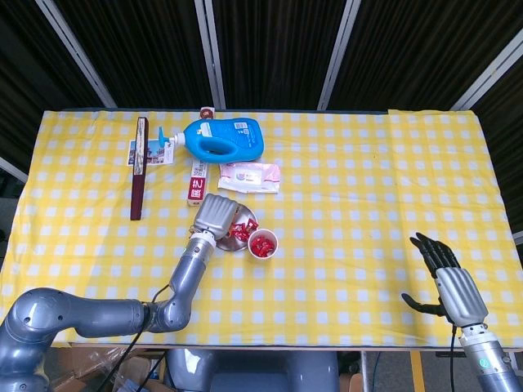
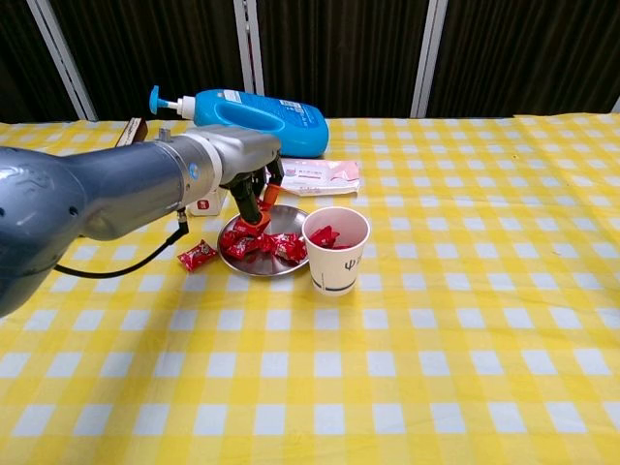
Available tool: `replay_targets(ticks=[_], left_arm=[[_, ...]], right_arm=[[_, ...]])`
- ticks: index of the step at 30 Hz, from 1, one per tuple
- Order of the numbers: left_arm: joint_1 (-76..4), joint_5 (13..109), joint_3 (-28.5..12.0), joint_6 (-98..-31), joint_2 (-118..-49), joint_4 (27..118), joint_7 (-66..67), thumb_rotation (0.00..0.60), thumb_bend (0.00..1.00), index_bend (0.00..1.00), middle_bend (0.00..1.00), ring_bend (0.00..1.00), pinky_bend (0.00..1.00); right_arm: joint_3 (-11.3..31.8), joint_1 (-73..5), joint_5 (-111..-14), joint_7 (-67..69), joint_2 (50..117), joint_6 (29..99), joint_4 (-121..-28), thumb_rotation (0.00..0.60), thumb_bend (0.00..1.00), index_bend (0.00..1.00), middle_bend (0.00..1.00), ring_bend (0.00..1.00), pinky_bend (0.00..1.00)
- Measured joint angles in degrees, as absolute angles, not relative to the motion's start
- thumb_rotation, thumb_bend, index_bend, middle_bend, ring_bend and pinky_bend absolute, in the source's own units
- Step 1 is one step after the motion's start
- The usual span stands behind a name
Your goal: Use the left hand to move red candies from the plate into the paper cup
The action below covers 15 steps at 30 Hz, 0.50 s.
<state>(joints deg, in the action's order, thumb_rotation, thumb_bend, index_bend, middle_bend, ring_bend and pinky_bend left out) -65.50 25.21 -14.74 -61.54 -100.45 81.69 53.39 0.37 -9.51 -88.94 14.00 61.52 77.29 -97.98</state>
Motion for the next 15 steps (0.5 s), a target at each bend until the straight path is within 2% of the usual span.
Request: replay_targets(ticks=[8, 15], left_arm=[[-65.61, 27.38, -16.82, -63.55, -96.41, 89.74, 52.95, 0.6, 0.43, 0.56, 0.64, 0.89, 0.93], [-66.62, 30.14, -17.31, -64.41, -96.6, 93.45, 52.11, 0.6, 0.43, 0.55, 0.62, 0.89, 0.93]], right_arm=[[0.41, -9.44, -88.91, 13.67, 61.63, 77.43, -97.94, 0.6, 0.28, 0.0, 0.0, 0.0, 0.0], [0.38, -9.37, -89.03, 13.73, 61.55, 77.59, -97.94, 0.6, 0.28, 0.0, 0.0, 0.0, 0.0]])
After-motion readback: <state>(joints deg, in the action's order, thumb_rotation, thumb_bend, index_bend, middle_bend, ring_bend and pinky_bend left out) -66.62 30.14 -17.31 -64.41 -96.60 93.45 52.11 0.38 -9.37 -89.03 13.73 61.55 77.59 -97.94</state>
